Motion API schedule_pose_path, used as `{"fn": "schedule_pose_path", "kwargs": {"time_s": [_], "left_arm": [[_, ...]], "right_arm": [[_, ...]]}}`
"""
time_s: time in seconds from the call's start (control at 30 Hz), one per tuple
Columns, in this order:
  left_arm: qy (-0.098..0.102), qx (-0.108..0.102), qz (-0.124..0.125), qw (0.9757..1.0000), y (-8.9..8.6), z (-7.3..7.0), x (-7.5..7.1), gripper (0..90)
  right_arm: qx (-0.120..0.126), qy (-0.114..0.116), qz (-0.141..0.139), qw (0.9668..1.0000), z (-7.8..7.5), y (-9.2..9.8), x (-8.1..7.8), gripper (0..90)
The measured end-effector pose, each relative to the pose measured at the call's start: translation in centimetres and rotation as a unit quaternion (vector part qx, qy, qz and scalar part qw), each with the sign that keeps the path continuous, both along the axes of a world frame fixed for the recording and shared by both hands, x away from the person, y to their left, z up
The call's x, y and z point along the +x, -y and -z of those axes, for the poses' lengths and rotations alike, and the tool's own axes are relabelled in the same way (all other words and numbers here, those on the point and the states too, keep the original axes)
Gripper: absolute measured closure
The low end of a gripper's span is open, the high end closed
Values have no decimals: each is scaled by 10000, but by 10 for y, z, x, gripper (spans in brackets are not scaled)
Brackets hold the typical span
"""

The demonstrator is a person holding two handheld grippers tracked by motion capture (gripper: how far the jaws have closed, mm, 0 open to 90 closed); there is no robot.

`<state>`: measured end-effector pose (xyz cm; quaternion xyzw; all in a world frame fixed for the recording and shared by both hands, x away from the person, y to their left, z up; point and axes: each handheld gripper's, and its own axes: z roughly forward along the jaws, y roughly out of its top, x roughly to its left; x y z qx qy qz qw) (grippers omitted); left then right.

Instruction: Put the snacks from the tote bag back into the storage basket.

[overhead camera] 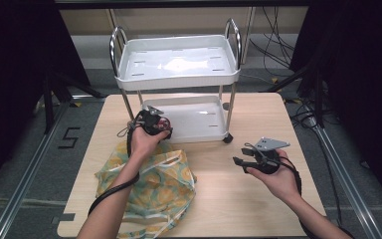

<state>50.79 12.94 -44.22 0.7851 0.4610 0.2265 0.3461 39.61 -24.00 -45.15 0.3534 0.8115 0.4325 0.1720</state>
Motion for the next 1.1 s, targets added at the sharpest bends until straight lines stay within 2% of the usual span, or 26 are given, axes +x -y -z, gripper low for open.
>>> {"fn": "schedule_pose_path", "kwargs": {"time_s": [0.03,0.23,0.27,0.37,0.47,0.6,0.63,0.67,0.77,0.8,0.97,1.0,1.03,1.1], "left_arm": [[4,-3,-7,10000,0,0,0,251],[-31,10,8,10000,1,0,-1,249],[28,-40,-19,10000,2,1,-1,248],[47,28,-29,10000,3,1,-2,247],[125,86,-74,9999,6,2,-4,243],[276,13,-175,9995,9,3,-6,224],[378,87,-110,9992,9,2,-6,216],[381,212,-102,9990,9,-1,-8,208],[506,129,-91,9986,11,-2,-9,179],[474,210,-85,9986,12,-4,-10,175],[534,156,-63,9984,12,-5,-12,163],[515,194,-74,9985,12,-6,-13,163],[476,281,-21,9985,10,-7,-13,163],[497,308,-49,9983,10,-8,-14,163]], "right_arm": [[-22,-46,-26,10000,-1,0,0,498],[-44,6,-40,10000,1,0,0,493],[-19,-31,3,10000,1,-1,-1,492],[-27,-19,-5,10000,0,0,0,489],[-43,-28,-17,10000,1,0,0,485],[-49,-71,-61,9999,0,0,0,481],[-69,-55,-77,9999,0,0,0,479],[-40,-131,-61,9999,0,0,-1,478],[-27,-127,-40,9999,1,-1,-1,475],[-41,-110,-42,9999,1,-1,-1,474],[-82,-67,-74,9999,2,-1,0,472],[-54,-114,-36,9999,1,-1,-1,472],[-70,-91,-73,9999,1,-1,0,471],[-89,-40,-84,9999,2,-1,1,471]]}}
